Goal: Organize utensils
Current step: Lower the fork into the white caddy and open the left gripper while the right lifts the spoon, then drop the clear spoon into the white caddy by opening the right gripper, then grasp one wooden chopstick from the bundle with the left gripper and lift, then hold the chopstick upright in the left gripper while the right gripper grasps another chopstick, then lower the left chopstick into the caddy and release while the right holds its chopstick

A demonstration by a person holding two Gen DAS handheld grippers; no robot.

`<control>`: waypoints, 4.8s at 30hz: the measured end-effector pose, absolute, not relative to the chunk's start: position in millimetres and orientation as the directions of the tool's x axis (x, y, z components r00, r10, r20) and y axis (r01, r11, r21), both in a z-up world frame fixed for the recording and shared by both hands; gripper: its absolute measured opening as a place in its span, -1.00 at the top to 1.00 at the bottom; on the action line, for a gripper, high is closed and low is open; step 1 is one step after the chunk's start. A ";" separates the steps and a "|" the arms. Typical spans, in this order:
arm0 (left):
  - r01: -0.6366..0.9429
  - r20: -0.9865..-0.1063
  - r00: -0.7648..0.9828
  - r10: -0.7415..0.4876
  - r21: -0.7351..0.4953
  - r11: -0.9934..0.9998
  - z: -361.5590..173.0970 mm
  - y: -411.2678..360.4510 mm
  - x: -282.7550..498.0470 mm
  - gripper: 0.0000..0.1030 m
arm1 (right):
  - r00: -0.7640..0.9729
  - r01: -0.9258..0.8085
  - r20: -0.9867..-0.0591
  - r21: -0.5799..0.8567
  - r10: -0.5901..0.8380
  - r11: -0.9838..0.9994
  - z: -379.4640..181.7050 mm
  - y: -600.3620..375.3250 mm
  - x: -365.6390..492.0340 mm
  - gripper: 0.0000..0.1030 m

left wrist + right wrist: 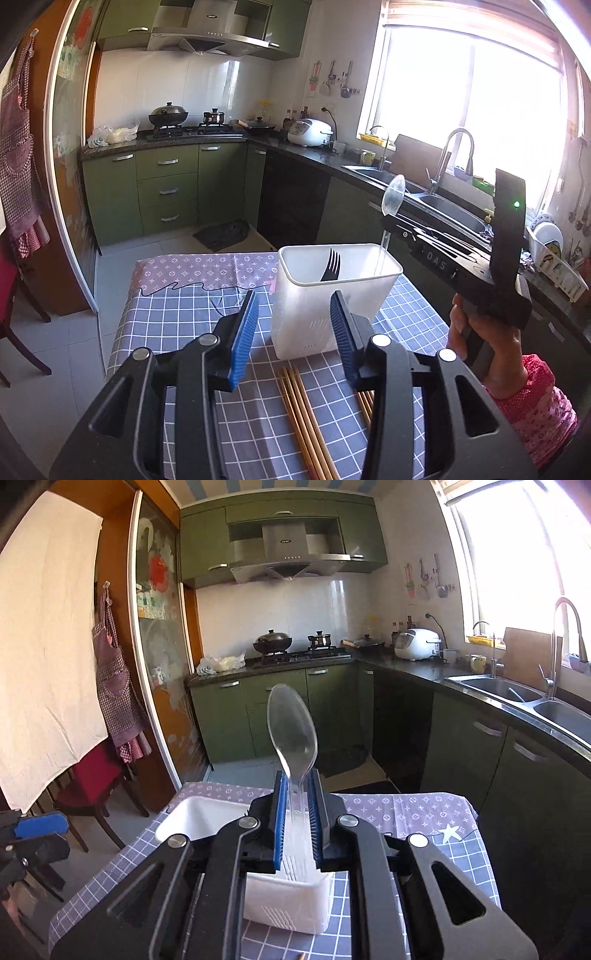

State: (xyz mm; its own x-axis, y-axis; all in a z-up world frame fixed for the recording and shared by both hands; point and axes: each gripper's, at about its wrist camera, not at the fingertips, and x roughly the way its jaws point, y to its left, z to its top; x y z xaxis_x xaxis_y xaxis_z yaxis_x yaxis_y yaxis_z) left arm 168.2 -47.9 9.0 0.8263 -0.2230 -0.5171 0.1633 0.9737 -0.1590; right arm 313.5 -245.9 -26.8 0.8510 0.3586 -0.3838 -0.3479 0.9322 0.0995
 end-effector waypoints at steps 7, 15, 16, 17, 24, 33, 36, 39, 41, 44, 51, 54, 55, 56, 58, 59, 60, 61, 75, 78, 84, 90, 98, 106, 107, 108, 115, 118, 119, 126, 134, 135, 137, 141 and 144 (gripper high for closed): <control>0.153 -0.561 0.800 -0.211 -0.150 0.977 1.5 -47.9 163.3 0.11 | 0.845 -0.340 -0.404 0.100 0.350 0.935 -37.5 -254.2 290.8 0.38; 0.150 -0.744 0.638 -0.198 -0.133 0.980 -42.3 -60.9 171.5 -0.24 | 0.799 -0.273 -0.515 0.149 0.310 0.950 -57.4 -293.8 233.1 0.08; 0.160 -0.773 0.598 -0.211 -0.143 0.977 -53.2 -64.9 173.0 -0.26 | 0.778 -0.266 -0.551 0.146 0.301 0.953 -65.6 -298.8 227.9 0.06; 0.163 -0.801 0.557 -0.220 -0.155 0.975 -62.8 -68.5 176.7 -0.28 | 0.756 -0.256 -0.586 0.144 0.290 0.956 -74.1 -304.3 224.1 0.06; 0.086 -0.909 0.356 -0.216 -0.198 0.976 -116.7 -72.2 209.0 0.13 | 0.664 -0.210 -0.706 0.140 0.246 0.968 -121.7 -339.2 207.9 0.06; 0.028 -0.945 0.275 -0.176 -0.175 0.984 -138.7 -68.9 231.3 0.58 | 0.619 -0.222 -0.737 0.166 0.271 0.961 -136.2 -343.8 213.5 0.05; 0.022 -0.952 0.271 -0.145 -0.144 0.989 -140.4 -68.3 236.5 0.68 | 0.613 -0.226 -0.739 0.176 0.280 0.958 -136.3 -343.3 213.7 -0.02; 0.022 -0.953 0.261 -0.151 -0.151 0.988 -141.9 -68.7 239.3 0.69 | 0.611 -0.231 -0.738 0.177 0.284 0.957 -135.3 -342.1 212.7 -0.03; 0.026 -0.953 0.261 -0.154 -0.153 0.988 -141.4 -70.9 239.2 0.69 | 0.608 -0.231 -0.742 0.176 0.283 0.957 -136.1 -341.4 212.7 -0.03; 0.035 -0.954 0.257 -0.153 -0.149 0.988 -142.8 -75.9 242.6 0.69 | 0.599 -0.227 -0.748 0.184 0.286 0.956 -138.2 -341.8 214.8 -0.04; 0.043 -0.961 0.250 -0.122 -0.115 0.992 -148.4 -83.8 244.8 0.71 | 0.582 -0.235 -0.758 0.188 0.293 0.954 -143.2 -337.8 217.0 -0.05; 0.049 -0.962 0.253 -0.101 -0.092 0.995 -149.5 -90.5 245.3 0.72 | 0.579 -0.234 -0.762 0.184 0.289 0.955 -143.9 -336.4 217.9 -0.05; 0.052 -0.962 0.256 -0.096 -0.085 0.995 -149.8 -92.7 245.7 0.72 | 0.576 -0.235 -0.765 0.182 0.287 0.955 -144.1 -335.4 218.1 -0.06; 0.054 -0.961 0.260 -0.091 -0.079 0.995 -149.9 -94.6 246.0 0.72 | 0.574 -0.237 -0.766 0.181 0.288 0.955 -144.4 -334.3 217.8 -0.06; 0.053 -0.960 0.264 -0.089 -0.078 0.996 -150.1 -95.9 246.1 0.79 | 0.569 -0.240 -0.772 0.174 0.284 0.955 -144.8 -332.1 218.1 -0.06; 0.048 -0.960 0.264 -0.095 -0.085 0.995 -150.3 -95.3 246.2 0.86 | 0.566 -0.241 -0.775 0.171 0.282 0.955 -145.0 -331.0 218.3 -0.06; 0.042 -0.959 0.263 -0.108 -0.101 0.994 -150.2 -92.4 245.4 0.87 | 0.562 -0.243 -0.778 0.171 0.282 0.955 -145.1 -330.2 218.8 -0.06; 0.034 -0.957 0.262 -0.122 -0.117 0.993 -149.6 -89.6 244.9 0.87 | 0.556 -0.243 -0.780 0.178 0.287 0.954 -145.6 -330.3 219.4 -0.06; 0.064 -0.792 0.599 -0.120 -0.102 0.993 -70.7 -54.7 181.0 0.87 | 0.347 -0.256 -0.855 0.309 0.385 0.916 -161.6 -293.7 254.3 0.24; 0.081 -0.748 0.653 -0.120 -0.088 0.993 -57.6 -48.5 164.0 0.87 | 0.296 -0.249 -0.881 0.303 0.370 0.920 -169.6 -279.9 265.9 0.41; 0.107 -0.705 0.696 -0.137 -0.087 0.991 -48.6 -37.6 149.6 0.87 | 0.252 -0.243 -0.916 0.252 0.312 0.937 -178.0 -256.3 279.7 0.54; 0.125 -0.694 0.703 -0.156 -0.095 0.988 -45.1 -31.7 140.1 0.87 | 0.260 -0.248 -0.940 0.155 0.219 0.956 -176.2 -241.6 280.8 0.62; 0.141 -0.694 0.699 -0.175 -0.107 0.984 -47.2 -28.2 137.5 0.87 | 0.256 -0.242 -0.949 0.124 0.187 0.962 -175.1 -234.6 278.9 0.66; 0.141 -0.692 0.700 -0.173 -0.104 0.985 -46.8 -27.3 134.5 0.87 | 0.274 -0.273 -0.954 0.043 0.120 0.961 -180.2 -217.2 280.9 0.77; 0.141 -0.692 0.701 -0.173 -0.103 0.985 -46.6 -27.4 134.3 0.87 | 0.279 -0.277 -0.954 0.033 0.113 0.960 -180.6 -214.8 279.4 0.77; 0.142 -0.692 0.700 -0.174 -0.105 0.984 -46.5 -27.6 134.2 0.87 | 0.293 -0.290 -0.951 0.005 0.094 0.957 -180.9 -209.4 277.1 0.78; 0.143 -0.696 0.697 -0.173 -0.101 0.984 -46.1 -30.0 131.7 0.87 | 0.323 -0.280 -0.934 0.060 0.153 0.958 -179.6 -204.0 272.2 0.87; 0.142 -0.699 0.695 -0.169 -0.096 0.985 -46.1 -29.3 130.9 0.87 | 0.354 -0.273 -0.908 0.129 0.224 0.953 -162.3 -218.3 265.3 0.87; 0.144 -0.701 0.693 -0.171 -0.099 0.985 -45.7 -29.0 131.1 0.87 | 0.370 -0.275 -0.894 0.152 0.251 0.949 -153.9 -221.8 260.1 0.87; 0.148 -0.693 0.699 -0.176 -0.100 0.984 -39.6 -28.3 128.3 0.87 | 0.577 -0.321 -0.719 0.237 0.388 0.917 -75.6 -256.4 209.5 0.87; 0.151 -0.678 0.716 -0.169 -0.086 0.985 -33.8 -30.8 122.4 0.87 | 0.724 -0.340 -0.589 0.147 0.359 0.929 -40.6 -283.1 154.5 0.87; 0.152 -0.675 0.717 -0.171 -0.087 0.985 -33.0 -31.1 121.6 0.87 | 0.728 -0.344 -0.580 0.151 0.365 0.927 -39.4 -284.8 150.4 0.87; 0.159 -0.671 0.720 -0.175 -0.087 0.983 -31.0 -32.9 120.3 0.87 | 0.737 -0.345 -0.569 0.148 0.365 0.927 -36.4 -288.6 142.9 0.87; 0.172 -0.667 0.723 -0.180 -0.078 0.982 -26.8 -38.1 118.0 0.87 | 0.742 -0.341 -0.562 0.154 0.366 0.927 -37.5 -295.5 135.2 0.87; 0.179 -0.662 0.727 -0.182 -0.072 0.981 -24.1 -40.6 117.0 0.87 | 0.744 -0.340 -0.559 0.155 0.366 0.928 -36.6 -299.5 130.6 0.87</control>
State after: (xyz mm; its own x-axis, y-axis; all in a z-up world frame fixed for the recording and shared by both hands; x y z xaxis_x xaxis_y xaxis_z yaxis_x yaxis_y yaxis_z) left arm 117.0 -40.6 -24.1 0.7272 -0.1818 -0.6619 0.1794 0.9811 -0.0724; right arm 130.6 -299.5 -36.6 0.7442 0.3659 -0.5588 -0.3395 0.9277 0.1554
